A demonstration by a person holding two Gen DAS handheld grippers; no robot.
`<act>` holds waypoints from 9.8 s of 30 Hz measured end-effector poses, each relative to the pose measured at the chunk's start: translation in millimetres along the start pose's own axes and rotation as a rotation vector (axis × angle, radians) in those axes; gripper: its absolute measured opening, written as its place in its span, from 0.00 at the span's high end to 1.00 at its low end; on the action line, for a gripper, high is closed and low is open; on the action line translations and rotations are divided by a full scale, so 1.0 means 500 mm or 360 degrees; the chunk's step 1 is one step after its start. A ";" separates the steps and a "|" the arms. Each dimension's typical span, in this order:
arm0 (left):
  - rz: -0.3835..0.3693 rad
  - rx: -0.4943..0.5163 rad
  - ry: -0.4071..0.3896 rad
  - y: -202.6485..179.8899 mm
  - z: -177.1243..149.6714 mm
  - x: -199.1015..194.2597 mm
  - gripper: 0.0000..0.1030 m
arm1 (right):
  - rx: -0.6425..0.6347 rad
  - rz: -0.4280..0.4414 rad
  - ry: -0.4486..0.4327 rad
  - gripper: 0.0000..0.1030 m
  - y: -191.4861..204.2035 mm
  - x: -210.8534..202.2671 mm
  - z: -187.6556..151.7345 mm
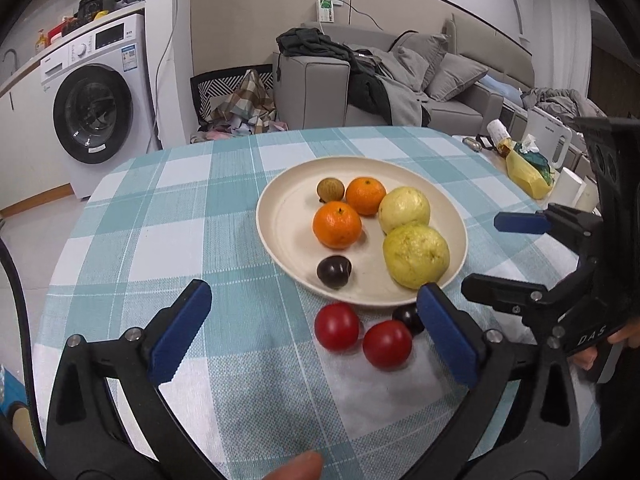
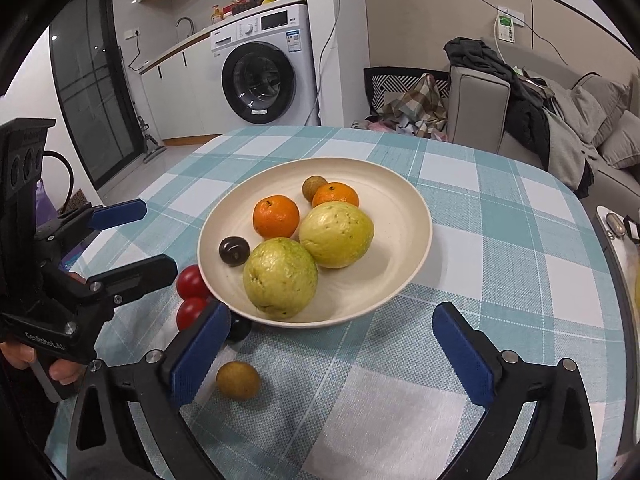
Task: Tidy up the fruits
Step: 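Move the right tool to the small brown fruit and grasp it, then grasp a red tomato with the left tool while the right tool holds the brown fruit, then carry the tomato with the left tool while the right tool places the brown fruit on the plate, then release the tomato onto the plate with the left tool while the right tool withdraws, then move the right tool to the dark plum on the cloth and grasp it, then grasp the last red tomato with the left tool while the right tool holds the plum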
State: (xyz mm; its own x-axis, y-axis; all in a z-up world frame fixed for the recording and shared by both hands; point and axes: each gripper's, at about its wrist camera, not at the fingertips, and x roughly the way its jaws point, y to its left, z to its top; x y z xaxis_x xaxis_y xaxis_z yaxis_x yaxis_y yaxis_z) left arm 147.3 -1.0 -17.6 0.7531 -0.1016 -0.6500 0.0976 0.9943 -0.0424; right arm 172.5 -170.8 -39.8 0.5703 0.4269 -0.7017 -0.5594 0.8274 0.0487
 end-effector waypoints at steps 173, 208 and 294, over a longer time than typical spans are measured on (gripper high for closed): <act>-0.0147 -0.0006 0.0014 -0.051 0.025 0.086 0.74 | 0.0232 0.0038 -0.0138 0.73 -0.019 -0.002 -0.005; -0.0031 -0.0042 0.0010 0.018 -0.008 0.011 0.01 | 0.0069 -0.0064 -0.0109 0.01 0.021 -0.017 -0.018; -0.0202 0.0000 0.0295 0.006 -0.041 0.081 0.76 | -0.0025 0.0331 -0.0077 0.74 0.094 -0.032 -0.026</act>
State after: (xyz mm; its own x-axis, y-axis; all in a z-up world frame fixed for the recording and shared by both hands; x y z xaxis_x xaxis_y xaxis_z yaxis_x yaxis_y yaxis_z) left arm 164.9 -1.4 -59.5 0.6024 -0.2187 -0.7676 0.1839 0.9739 -0.1331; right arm 129.6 -143.5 -35.6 0.4694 0.6052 -0.6429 -0.6773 0.7139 0.1775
